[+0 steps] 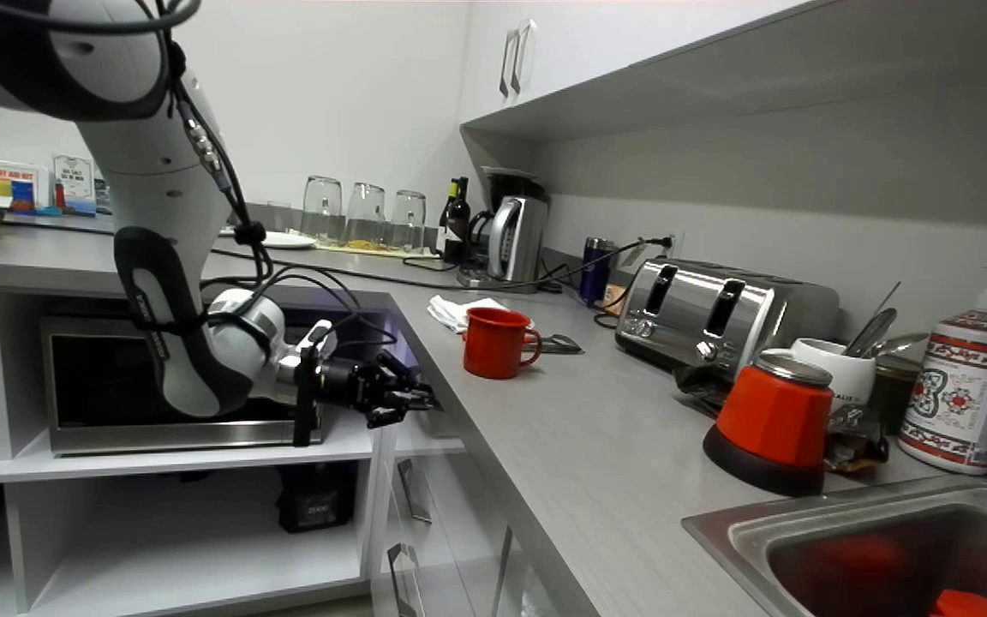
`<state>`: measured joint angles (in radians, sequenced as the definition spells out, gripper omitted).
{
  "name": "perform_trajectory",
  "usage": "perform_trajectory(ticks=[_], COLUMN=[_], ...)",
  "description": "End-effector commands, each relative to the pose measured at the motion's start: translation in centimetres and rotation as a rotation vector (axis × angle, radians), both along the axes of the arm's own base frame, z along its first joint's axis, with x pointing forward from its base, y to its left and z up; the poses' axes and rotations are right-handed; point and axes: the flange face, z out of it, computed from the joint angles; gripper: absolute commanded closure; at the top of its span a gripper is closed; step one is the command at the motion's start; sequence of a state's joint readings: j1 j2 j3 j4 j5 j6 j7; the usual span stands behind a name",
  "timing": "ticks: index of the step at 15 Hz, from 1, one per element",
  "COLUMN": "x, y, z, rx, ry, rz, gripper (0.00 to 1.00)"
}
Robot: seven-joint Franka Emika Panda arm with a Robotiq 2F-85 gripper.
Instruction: Open the topmost drawer, put the red mug inside it, and then close the drawer
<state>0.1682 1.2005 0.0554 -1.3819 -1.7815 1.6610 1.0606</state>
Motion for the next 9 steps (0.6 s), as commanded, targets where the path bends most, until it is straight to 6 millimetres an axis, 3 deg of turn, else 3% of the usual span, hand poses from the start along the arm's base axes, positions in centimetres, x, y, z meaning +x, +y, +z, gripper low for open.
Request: perform_trajectory(ticks=[1,9], x=[-3.1,-7.9], y=[4.1,6.7], z=[-1.0,-0.4], rx=[-0.022,-0.005], ry=[0.034,0.055], rz=[0.131,0.289], gripper=[0.96,0.96])
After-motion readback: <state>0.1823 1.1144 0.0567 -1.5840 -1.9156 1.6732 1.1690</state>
